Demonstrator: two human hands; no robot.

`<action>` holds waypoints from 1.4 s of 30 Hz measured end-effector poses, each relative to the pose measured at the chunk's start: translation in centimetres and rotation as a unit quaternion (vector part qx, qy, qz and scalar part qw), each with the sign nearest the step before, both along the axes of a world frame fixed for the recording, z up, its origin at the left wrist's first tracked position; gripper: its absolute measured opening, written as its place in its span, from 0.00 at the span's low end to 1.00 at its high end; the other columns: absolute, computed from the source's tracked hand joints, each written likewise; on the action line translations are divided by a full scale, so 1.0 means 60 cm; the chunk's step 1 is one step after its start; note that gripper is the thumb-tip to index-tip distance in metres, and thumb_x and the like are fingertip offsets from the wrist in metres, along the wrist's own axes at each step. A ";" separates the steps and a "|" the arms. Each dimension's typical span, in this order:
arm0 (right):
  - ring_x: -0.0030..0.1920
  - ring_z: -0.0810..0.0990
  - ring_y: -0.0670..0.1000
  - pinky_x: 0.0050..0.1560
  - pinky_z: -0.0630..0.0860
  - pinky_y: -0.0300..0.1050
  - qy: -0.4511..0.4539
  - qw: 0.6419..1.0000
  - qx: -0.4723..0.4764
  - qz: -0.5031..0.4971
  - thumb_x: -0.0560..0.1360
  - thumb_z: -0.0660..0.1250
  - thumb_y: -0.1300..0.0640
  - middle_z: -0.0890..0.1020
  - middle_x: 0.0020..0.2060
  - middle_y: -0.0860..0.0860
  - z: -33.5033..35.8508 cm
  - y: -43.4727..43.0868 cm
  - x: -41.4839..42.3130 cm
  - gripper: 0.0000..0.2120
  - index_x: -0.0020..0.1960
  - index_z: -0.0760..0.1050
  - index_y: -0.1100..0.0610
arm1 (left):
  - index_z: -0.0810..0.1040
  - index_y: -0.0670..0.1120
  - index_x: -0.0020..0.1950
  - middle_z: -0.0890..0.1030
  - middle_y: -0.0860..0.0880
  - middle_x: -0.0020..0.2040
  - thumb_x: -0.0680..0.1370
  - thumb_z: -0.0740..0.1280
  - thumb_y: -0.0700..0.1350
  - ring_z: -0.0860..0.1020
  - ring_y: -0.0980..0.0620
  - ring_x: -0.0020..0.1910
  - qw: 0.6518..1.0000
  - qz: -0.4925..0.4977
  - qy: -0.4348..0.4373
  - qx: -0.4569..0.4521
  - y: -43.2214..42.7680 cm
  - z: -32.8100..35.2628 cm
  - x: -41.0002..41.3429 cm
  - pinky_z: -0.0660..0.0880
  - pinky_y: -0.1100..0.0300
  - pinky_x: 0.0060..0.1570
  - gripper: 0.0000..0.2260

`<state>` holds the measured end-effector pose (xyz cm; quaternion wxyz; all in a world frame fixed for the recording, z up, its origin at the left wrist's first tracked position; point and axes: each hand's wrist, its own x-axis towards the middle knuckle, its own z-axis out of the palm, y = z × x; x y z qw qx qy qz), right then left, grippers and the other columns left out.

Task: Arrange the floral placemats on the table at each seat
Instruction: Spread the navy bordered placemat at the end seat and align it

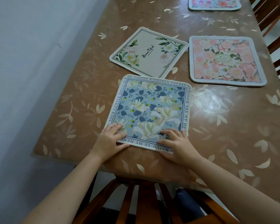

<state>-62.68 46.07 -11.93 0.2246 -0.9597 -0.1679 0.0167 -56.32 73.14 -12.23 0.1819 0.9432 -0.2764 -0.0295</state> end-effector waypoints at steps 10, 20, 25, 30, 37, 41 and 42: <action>0.63 0.71 0.63 0.56 0.63 0.75 0.007 1.000 0.029 -0.010 0.65 0.75 0.57 0.78 0.57 0.60 -0.010 0.031 0.002 0.14 0.50 0.80 0.57 | 0.82 0.38 0.46 0.79 0.38 0.56 0.64 0.76 0.34 0.73 0.35 0.59 0.998 -0.017 -0.005 -0.055 0.004 0.006 -0.013 0.70 0.38 0.57 0.13; 0.47 0.81 0.59 0.49 0.79 0.56 -0.086 0.991 0.105 0.017 0.60 0.76 0.68 0.84 0.40 0.57 -0.004 0.033 0.006 0.07 0.36 0.80 0.63 | 0.81 0.34 0.44 0.80 0.36 0.52 0.63 0.73 0.27 0.77 0.35 0.54 0.998 -0.030 -0.035 -0.041 0.008 0.018 -0.021 0.77 0.38 0.48 0.11; 0.45 0.81 0.60 0.46 0.80 0.54 -0.070 0.992 0.103 0.016 0.60 0.76 0.70 0.84 0.40 0.58 0.004 0.034 0.002 0.07 0.36 0.81 0.63 | 0.81 0.34 0.43 0.82 0.37 0.49 0.65 0.71 0.26 0.78 0.39 0.53 0.995 0.039 0.003 -0.087 -0.001 0.022 -0.024 0.78 0.42 0.49 0.09; 0.46 0.82 0.60 0.44 0.80 0.55 -0.077 0.993 0.083 0.030 0.61 0.75 0.70 0.84 0.42 0.59 0.001 0.037 -0.013 0.07 0.37 0.81 0.63 | 0.81 0.35 0.43 0.83 0.39 0.48 0.64 0.71 0.26 0.80 0.41 0.51 0.995 0.046 -0.003 -0.086 0.002 0.017 -0.040 0.78 0.43 0.49 0.10; 0.57 0.76 0.63 0.56 0.69 0.68 -0.033 0.998 0.039 -0.022 0.63 0.77 0.62 0.81 0.54 0.59 -0.007 0.026 -0.027 0.13 0.47 0.81 0.59 | 0.81 0.35 0.45 0.81 0.38 0.52 0.65 0.73 0.27 0.78 0.40 0.54 0.998 0.033 -0.012 -0.060 0.007 0.007 -0.050 0.75 0.42 0.52 0.10; 0.56 0.77 0.62 0.55 0.71 0.66 -0.021 0.999 0.038 -0.019 0.64 0.76 0.62 0.81 0.53 0.59 -0.005 0.025 -0.025 0.12 0.46 0.81 0.58 | 0.81 0.36 0.47 0.80 0.38 0.54 0.67 0.73 0.30 0.76 0.40 0.57 0.998 0.046 -0.001 -0.050 0.008 0.006 -0.057 0.73 0.40 0.55 0.10; 0.56 0.76 0.62 0.55 0.72 0.65 -0.015 0.999 0.040 -0.019 0.65 0.76 0.62 0.81 0.54 0.59 -0.004 0.024 -0.024 0.11 0.47 0.81 0.59 | 0.81 0.36 0.47 0.80 0.38 0.55 0.67 0.74 0.32 0.75 0.40 0.59 0.998 0.053 0.004 -0.043 0.005 0.008 -0.058 0.73 0.40 0.56 0.11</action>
